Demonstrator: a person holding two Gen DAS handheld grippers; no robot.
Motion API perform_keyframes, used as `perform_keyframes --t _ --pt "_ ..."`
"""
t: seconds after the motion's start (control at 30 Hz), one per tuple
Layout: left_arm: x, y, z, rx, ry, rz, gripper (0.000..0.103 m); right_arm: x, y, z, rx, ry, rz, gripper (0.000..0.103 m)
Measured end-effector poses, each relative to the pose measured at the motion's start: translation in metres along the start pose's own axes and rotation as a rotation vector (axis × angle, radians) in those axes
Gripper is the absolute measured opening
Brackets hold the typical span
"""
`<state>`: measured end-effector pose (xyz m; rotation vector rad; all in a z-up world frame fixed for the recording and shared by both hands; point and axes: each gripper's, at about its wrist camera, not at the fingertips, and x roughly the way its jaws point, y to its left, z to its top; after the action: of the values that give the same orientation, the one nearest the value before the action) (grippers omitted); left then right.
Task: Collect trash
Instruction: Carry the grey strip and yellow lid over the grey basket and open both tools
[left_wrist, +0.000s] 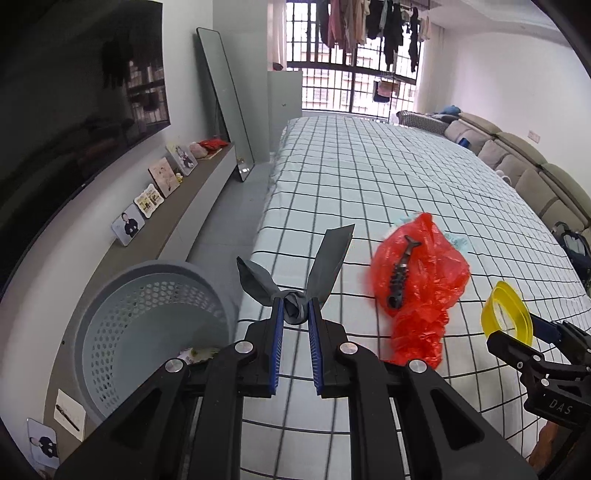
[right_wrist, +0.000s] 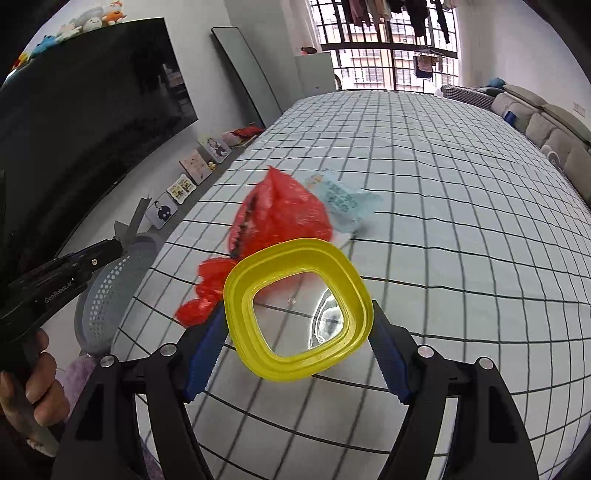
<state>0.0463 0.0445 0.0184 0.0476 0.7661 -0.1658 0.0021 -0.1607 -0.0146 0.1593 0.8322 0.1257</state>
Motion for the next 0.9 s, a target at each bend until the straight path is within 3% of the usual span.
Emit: perform_keyframes --t 0.23,0.53,0.9 --pt "0.000 0.065 -0.008 -0.072 0.006 0.082 0.014 0.025 0.076 0.024 -0.117 0.010 0.098 0.071" --pt "0.013 0.148 -0.036 -0.188 0.061 0.190 0.014 0.081 0.170 0.038 -0.264 0.088 0.210 0.071" --pt "0.041 0.199 -0.059 -0.266 0.129 0.221 0.014 0.138 0.235 0.036 -0.363 0.187 0.256 0.071"
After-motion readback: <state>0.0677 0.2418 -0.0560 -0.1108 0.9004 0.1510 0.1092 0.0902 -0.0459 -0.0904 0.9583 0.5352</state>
